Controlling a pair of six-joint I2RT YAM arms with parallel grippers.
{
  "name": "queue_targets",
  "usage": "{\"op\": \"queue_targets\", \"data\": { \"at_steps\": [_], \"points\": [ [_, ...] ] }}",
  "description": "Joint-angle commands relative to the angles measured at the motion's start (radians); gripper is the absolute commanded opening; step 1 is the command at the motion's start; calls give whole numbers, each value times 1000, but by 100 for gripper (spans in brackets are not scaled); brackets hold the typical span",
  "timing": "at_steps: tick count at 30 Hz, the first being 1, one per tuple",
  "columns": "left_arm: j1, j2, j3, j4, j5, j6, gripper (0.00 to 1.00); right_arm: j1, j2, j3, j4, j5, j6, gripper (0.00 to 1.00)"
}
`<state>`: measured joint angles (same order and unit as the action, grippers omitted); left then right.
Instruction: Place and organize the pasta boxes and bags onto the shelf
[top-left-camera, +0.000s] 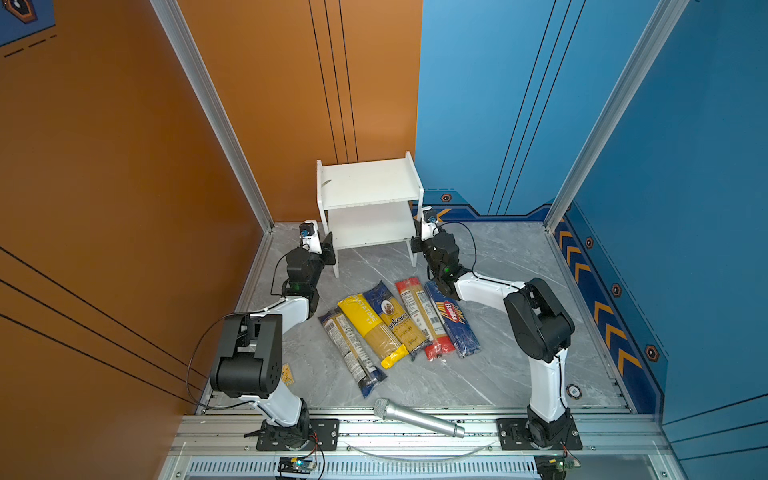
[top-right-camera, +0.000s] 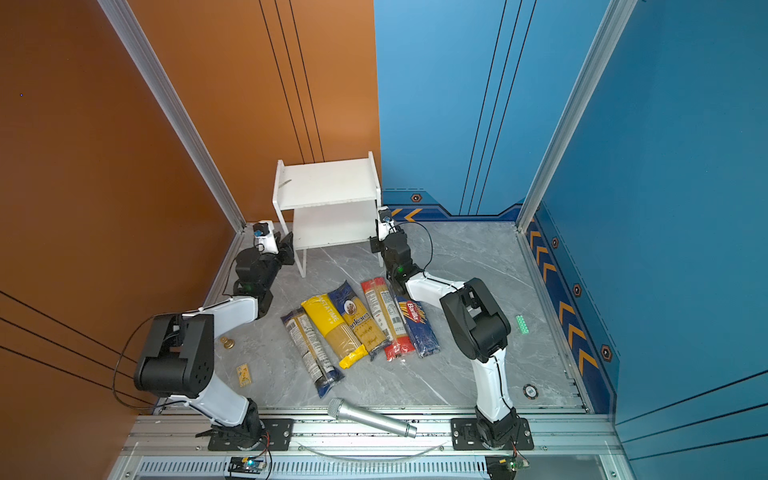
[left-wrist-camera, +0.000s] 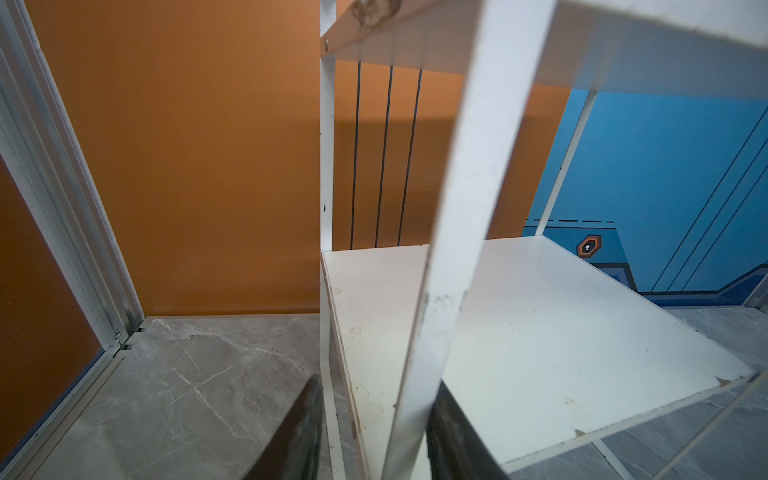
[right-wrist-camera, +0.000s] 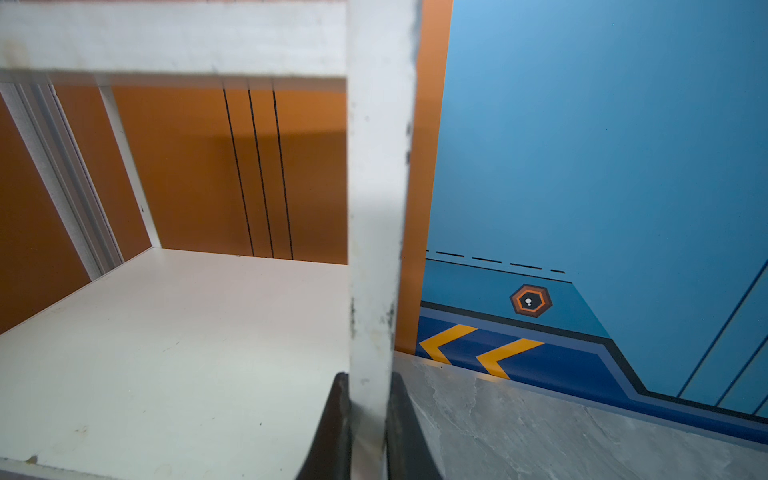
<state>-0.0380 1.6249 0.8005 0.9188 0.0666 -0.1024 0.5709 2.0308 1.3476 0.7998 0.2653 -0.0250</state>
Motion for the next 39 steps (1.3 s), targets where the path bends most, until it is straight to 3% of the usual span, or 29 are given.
{"op": "queue_targets", "data": {
  "at_steps": [1, 13, 19, 23, 39],
  "points": [
    [-7, 20, 27, 32, -24, -15, 38, -16, -19, 19, 3, 48, -15, 3],
    [-7, 41, 30, 38, -14, -20, 31, -14, -21, 8, 16, 51, -18, 0],
    [-3, 44, 31, 38, 2, -20, 8, -14, -22, 3, 16, 52, -23, 0],
    [-1, 44, 31, 41, 3, -23, 0, -15, -24, 1, 15, 57, -26, 0],
    [-7, 53, 48, 42, 26, -53, 0, -22, -58, -51, 58, 141, -28, 0]
  ]
}}
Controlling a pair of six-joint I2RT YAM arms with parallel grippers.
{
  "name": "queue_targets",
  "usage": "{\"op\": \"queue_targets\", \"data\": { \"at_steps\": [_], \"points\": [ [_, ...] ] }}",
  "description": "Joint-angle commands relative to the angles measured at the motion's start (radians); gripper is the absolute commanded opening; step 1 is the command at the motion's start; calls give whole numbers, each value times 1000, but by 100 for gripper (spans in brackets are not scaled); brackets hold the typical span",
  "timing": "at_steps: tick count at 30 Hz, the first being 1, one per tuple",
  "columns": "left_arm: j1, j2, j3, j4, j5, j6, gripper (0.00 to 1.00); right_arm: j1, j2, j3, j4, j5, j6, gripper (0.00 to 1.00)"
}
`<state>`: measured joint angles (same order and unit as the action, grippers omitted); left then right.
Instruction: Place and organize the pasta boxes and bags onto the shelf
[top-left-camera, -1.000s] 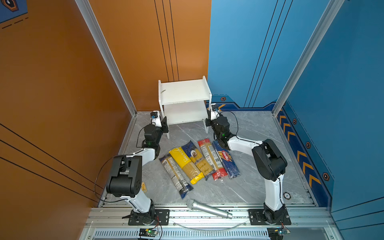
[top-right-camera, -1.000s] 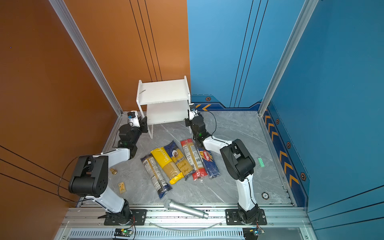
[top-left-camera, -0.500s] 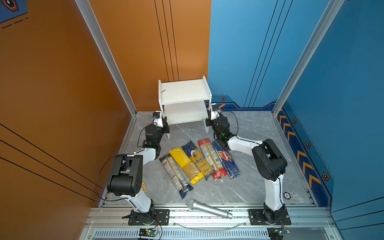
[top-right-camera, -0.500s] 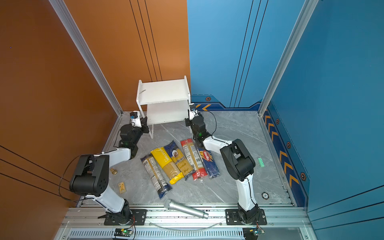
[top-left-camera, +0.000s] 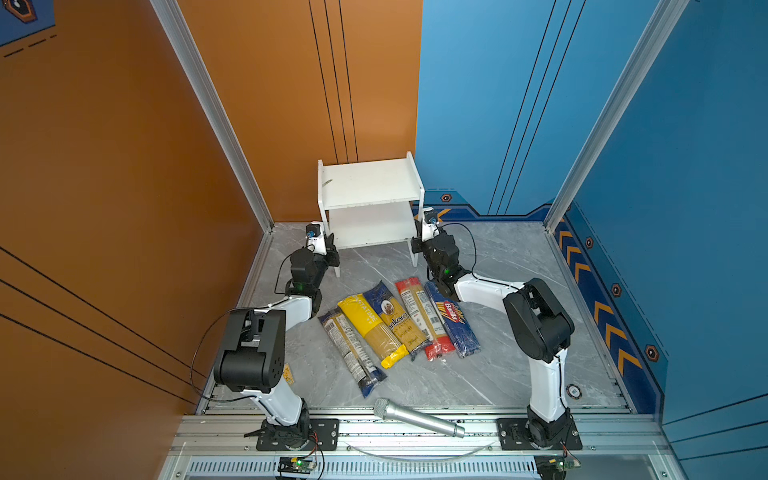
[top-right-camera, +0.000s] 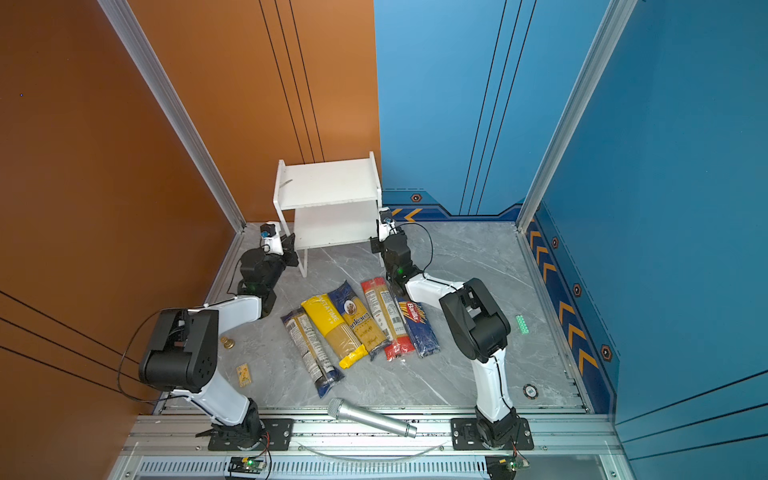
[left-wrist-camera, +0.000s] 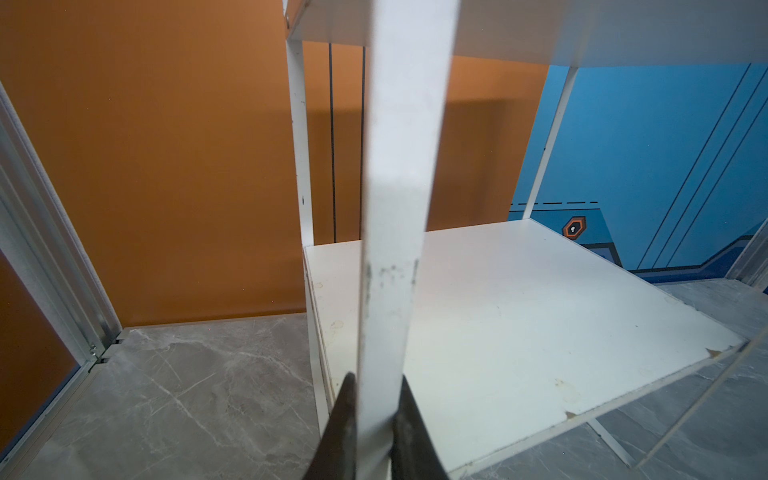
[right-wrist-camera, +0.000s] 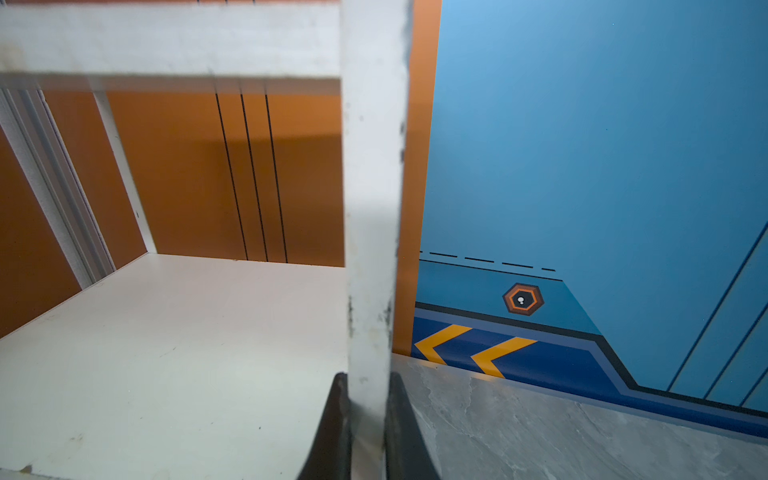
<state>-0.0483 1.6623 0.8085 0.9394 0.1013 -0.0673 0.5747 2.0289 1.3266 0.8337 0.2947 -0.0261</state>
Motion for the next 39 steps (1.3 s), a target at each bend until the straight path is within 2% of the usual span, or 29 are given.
{"op": "queue_targets", "data": {
  "at_steps": [1, 14, 27, 34, 39],
  "points": [
    [0, 20, 44, 21, -6, -91, 0, -30, -61, -36, 25, 112, -25, 0],
    [-97, 67, 85, 21, -12, -82, 0, -104, -170, -132, 13, 104, -17, 0],
    [-212, 106, 124, 21, -42, -75, 0, -134, -331, -334, 52, 135, -18, 0],
    [-269, 73, 71, 21, -96, -56, 0, -151, -398, -410, 54, 132, -15, 0],
    [-274, 71, 58, 27, -117, -51, 0, -160, -411, -417, 30, 108, -11, 0]
  ]
}}
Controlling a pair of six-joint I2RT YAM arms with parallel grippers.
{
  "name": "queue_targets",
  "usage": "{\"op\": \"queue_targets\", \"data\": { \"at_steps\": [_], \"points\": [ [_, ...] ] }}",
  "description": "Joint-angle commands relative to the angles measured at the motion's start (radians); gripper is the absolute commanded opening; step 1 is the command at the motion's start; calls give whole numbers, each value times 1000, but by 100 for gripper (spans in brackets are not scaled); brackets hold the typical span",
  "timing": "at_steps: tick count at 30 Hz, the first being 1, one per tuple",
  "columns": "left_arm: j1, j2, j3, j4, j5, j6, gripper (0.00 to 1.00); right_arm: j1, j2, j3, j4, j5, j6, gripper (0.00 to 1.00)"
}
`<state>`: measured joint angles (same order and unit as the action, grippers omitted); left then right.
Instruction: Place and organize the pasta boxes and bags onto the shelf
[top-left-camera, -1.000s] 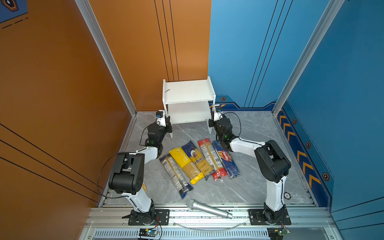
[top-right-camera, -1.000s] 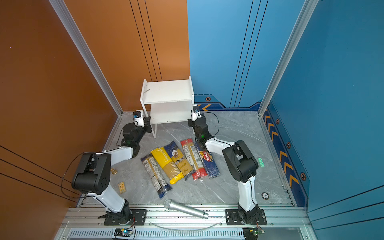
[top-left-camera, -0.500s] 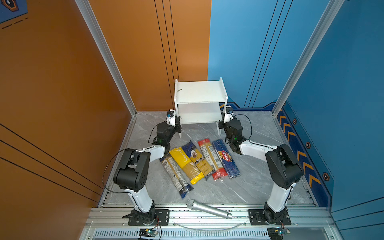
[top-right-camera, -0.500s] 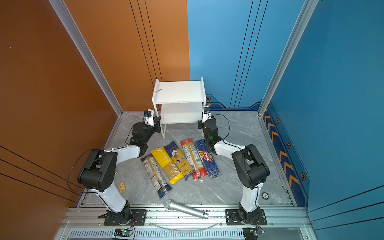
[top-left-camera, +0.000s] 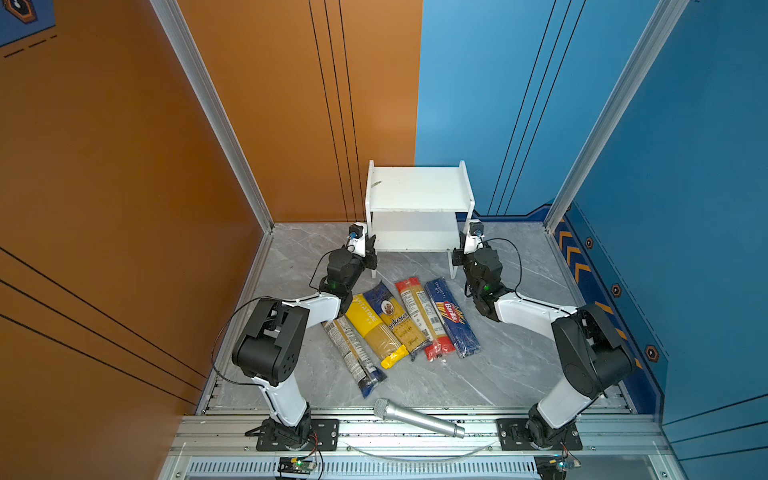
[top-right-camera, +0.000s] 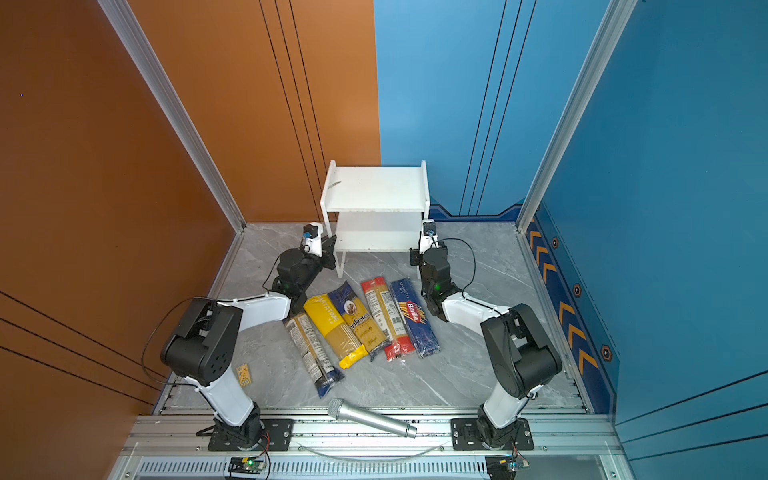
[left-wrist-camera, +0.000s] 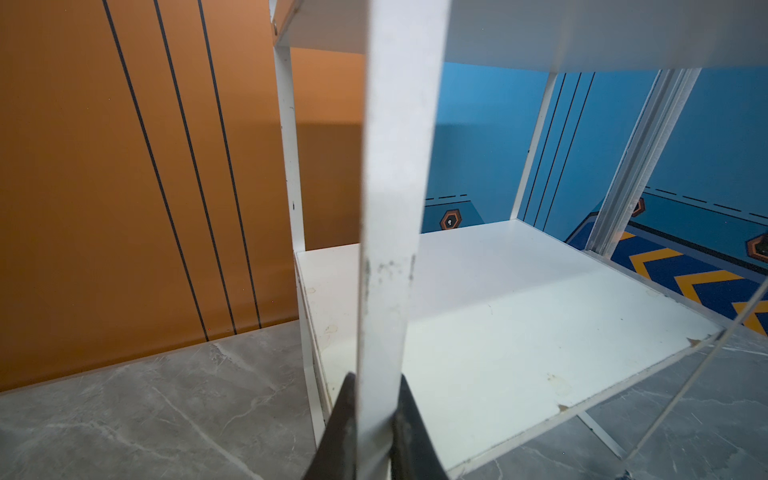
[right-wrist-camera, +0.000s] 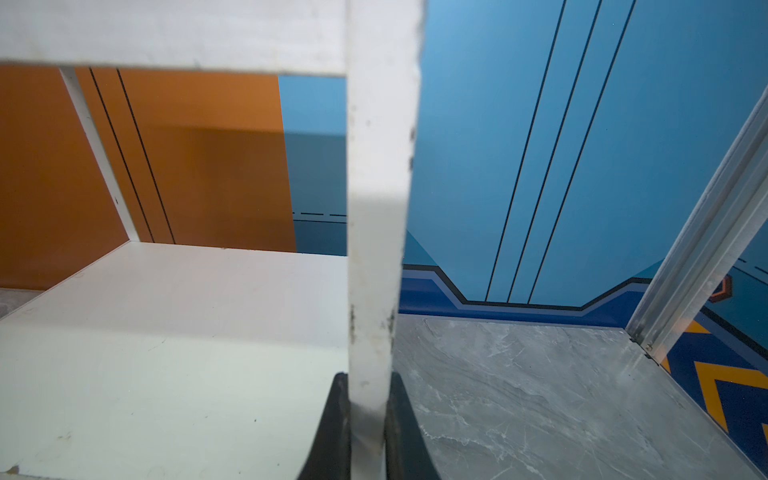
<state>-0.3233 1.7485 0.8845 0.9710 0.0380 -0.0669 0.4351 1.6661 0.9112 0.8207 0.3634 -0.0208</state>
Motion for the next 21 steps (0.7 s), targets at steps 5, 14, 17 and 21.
{"op": "queue_targets", "data": {
  "at_steps": [5, 14, 17, 21],
  "points": [
    [-2, -19, -21, -6, -44, -38, 10, -28, -42, 2, 20, 4, 6, 0],
    [-3, -27, -49, 0, -53, -25, 49, -36, -14, 5, -15, -34, 36, 47],
    [-10, -31, -75, 31, -68, -5, 57, -39, -11, 8, -23, -36, 38, 53],
    [-16, -41, -107, 55, -80, 4, 66, -44, -14, 1, -23, -52, 39, 57]
  ]
}}
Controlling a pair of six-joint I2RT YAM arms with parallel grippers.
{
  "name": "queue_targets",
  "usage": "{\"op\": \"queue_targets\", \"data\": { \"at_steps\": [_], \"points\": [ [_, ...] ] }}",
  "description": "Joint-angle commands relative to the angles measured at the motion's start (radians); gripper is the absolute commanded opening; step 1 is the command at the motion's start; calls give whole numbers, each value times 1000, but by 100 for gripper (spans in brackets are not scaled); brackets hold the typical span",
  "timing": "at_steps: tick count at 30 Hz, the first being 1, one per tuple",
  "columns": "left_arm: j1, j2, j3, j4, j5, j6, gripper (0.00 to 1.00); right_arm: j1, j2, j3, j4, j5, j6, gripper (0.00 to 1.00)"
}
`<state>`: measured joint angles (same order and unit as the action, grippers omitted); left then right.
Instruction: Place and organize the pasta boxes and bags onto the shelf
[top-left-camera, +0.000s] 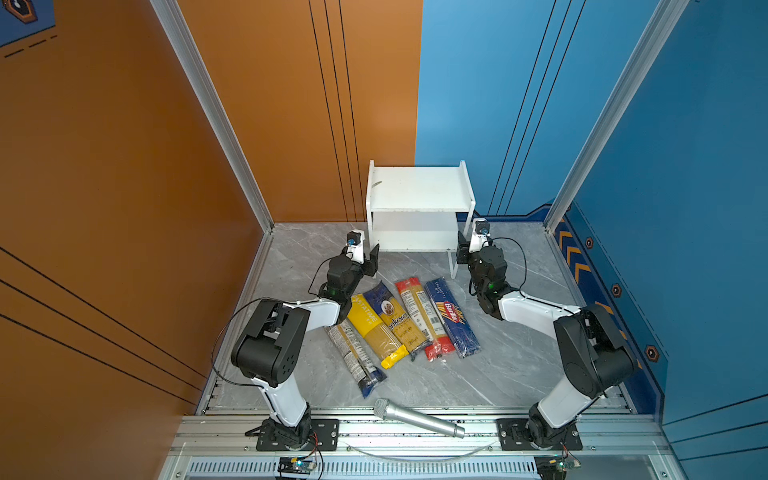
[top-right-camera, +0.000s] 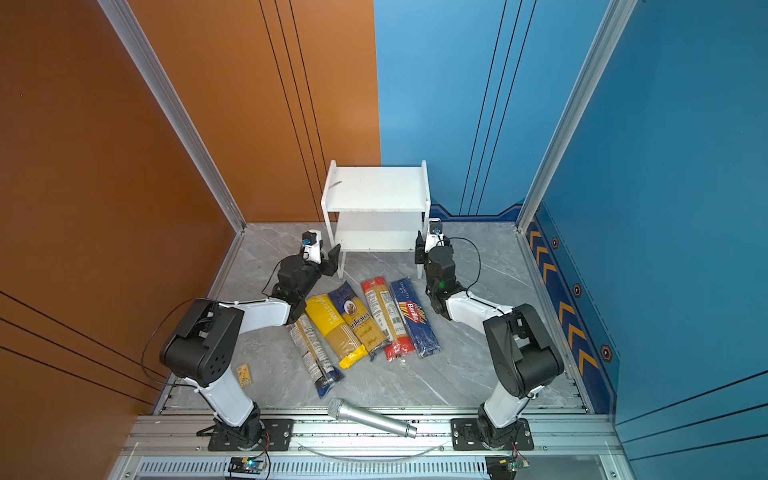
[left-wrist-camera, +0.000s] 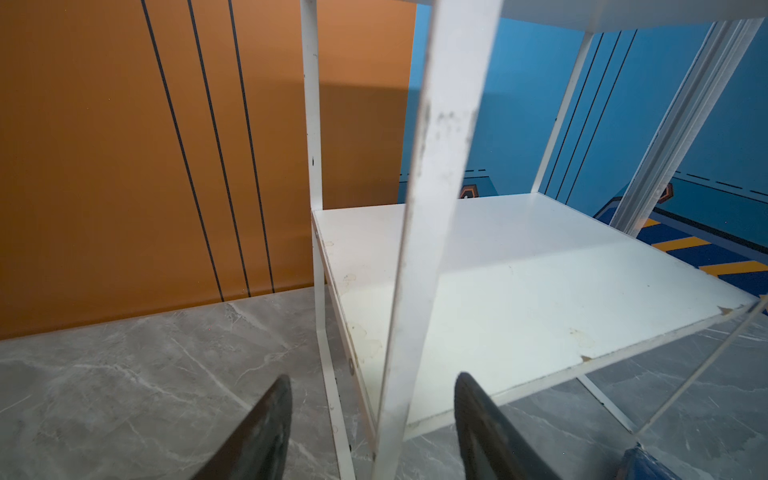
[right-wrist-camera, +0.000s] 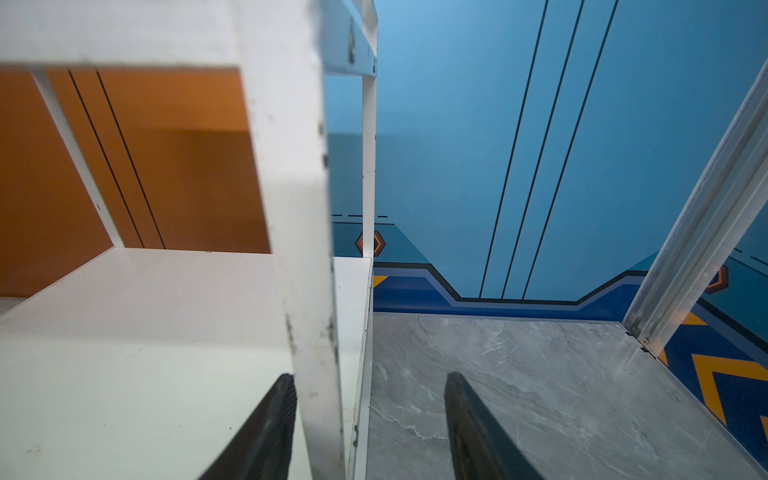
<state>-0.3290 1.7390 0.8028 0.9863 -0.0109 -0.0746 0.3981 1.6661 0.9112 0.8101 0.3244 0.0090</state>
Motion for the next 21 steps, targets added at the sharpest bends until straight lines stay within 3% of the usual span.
{"op": "queue_targets", "data": {
  "at_steps": [1, 9, 12, 21],
  "points": [
    [-12, -37, -34, 40, -31, 11, 67, -7, -17, -3, -11, -18, 8, 58],
    [-16, -132, -127, 37, -32, 40, 80, -11, -86, -19, -126, -73, 10, 67],
    [-16, -204, -158, -2, -25, 35, 81, -22, -129, 2, -247, -135, 19, 76],
    [-42, -422, -234, -197, -59, 19, 83, -32, -257, 12, -494, -275, 25, 81]
  ]
}}
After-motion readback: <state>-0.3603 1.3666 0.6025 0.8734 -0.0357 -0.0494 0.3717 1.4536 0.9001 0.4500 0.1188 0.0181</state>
